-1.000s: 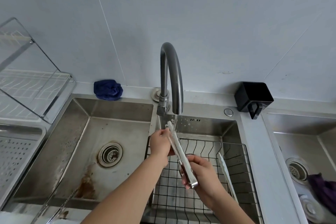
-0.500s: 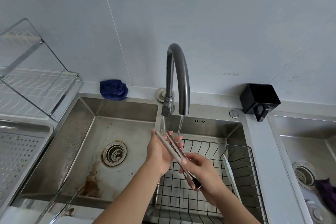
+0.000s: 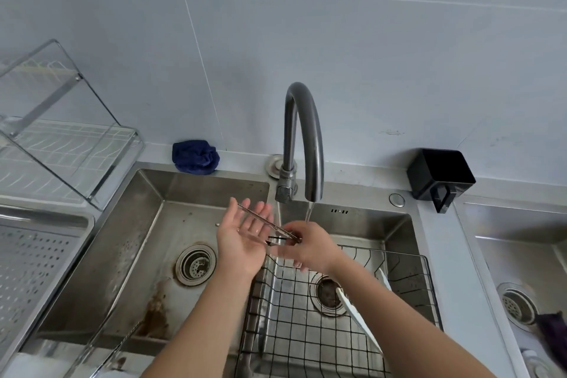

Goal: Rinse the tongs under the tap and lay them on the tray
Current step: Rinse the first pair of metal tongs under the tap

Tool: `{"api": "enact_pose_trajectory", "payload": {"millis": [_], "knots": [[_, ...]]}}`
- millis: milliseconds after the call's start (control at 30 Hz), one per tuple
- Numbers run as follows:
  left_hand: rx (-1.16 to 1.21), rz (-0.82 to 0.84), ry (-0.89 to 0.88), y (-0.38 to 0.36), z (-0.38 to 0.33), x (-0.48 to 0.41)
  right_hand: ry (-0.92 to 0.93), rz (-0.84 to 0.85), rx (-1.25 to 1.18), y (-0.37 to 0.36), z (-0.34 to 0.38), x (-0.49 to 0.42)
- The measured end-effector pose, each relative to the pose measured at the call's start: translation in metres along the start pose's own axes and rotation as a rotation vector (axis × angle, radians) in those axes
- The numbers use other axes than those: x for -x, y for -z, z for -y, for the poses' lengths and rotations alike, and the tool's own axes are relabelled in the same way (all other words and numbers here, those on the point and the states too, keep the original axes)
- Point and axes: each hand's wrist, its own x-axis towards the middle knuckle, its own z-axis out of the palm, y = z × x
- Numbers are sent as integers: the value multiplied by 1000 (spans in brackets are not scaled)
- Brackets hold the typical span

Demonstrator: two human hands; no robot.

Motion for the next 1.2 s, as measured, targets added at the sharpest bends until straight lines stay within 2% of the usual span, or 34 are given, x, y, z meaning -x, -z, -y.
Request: {"api": "enact_pose_trajectory", "payload": {"millis": [100,233,300,467,533,633,733,833,933,1033,1133,1200], "knots": [[45,4,-44,2,-11,0,-29,122,87,-3,10,-10],[-18,58,-33,2,-11,3,-29,290,122,-7,14,-15],[-58,91,-23,0,-7,4,-13,249,72,-7,11,-13],[-245,128,39,3,6,5,55,-2,82,0,-9,4],[-398,67,-4,13,14,9,37,-34,113,3,-20,14],[-915,-48,-343,43,26,21,-5,-37,28,6,-31,34],[-1436,76,-576,75,36,27,-92,-36,-206,6,-41,54],[-1773,188,-558,91,52,29,-162,-33,-337,5,-49,70],[-1966,217,-560,99,68,29,-190,-43,-363,3,-48,80],[-2169,214,-651,104,76,29,-174,-57,-386,3,-43,88],[-2250,191,-740,107,79,28,-163,-59,-376,3,-41,98],[-2249,195,-736,108,80,28,-173,-69,-372,3,-44,108]]}}
